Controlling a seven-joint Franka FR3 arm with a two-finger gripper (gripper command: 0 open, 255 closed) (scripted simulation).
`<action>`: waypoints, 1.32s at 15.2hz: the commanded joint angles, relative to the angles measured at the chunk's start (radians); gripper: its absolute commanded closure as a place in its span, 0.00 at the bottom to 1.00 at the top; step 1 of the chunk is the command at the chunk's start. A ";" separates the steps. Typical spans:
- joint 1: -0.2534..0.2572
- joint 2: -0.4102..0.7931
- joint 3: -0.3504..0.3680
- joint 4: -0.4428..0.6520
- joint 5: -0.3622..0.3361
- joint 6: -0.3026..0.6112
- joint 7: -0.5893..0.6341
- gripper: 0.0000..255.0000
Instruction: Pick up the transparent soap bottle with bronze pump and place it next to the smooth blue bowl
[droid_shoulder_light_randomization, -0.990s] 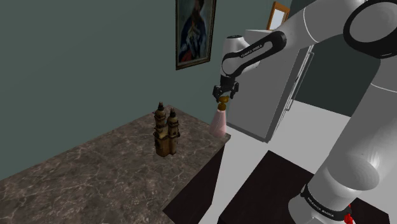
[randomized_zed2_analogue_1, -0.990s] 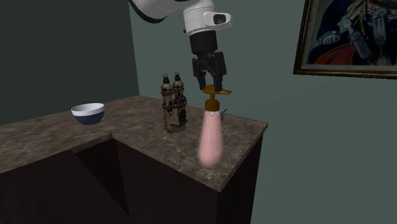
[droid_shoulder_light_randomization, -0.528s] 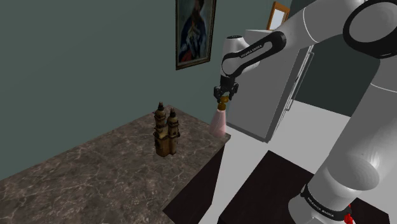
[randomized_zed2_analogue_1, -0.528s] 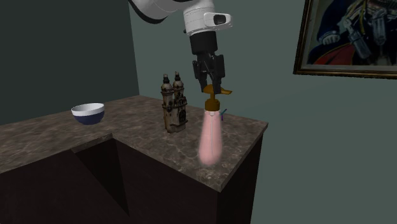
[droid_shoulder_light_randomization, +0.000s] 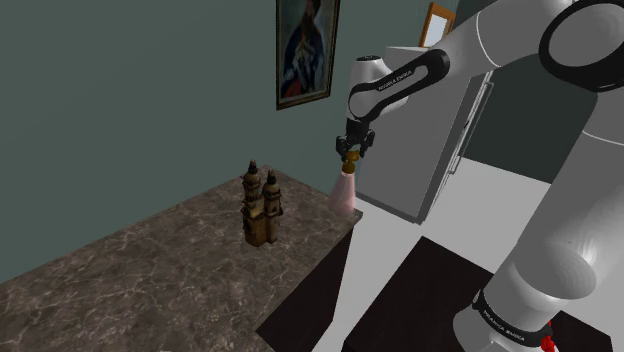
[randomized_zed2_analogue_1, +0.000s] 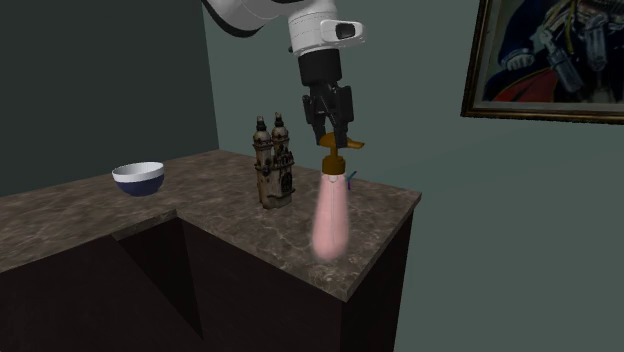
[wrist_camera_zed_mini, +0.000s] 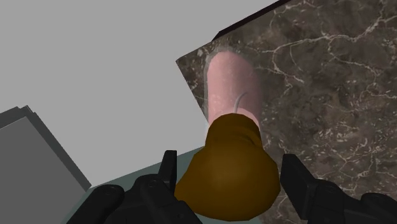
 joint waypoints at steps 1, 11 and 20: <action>0.000 0.000 0.000 0.000 0.000 0.000 0.000 1.00; 0.002 -0.056 0.003 0.073 0.011 -0.127 -0.020 1.00; 0.004 -0.089 0.005 0.156 0.020 -0.243 -0.037 1.00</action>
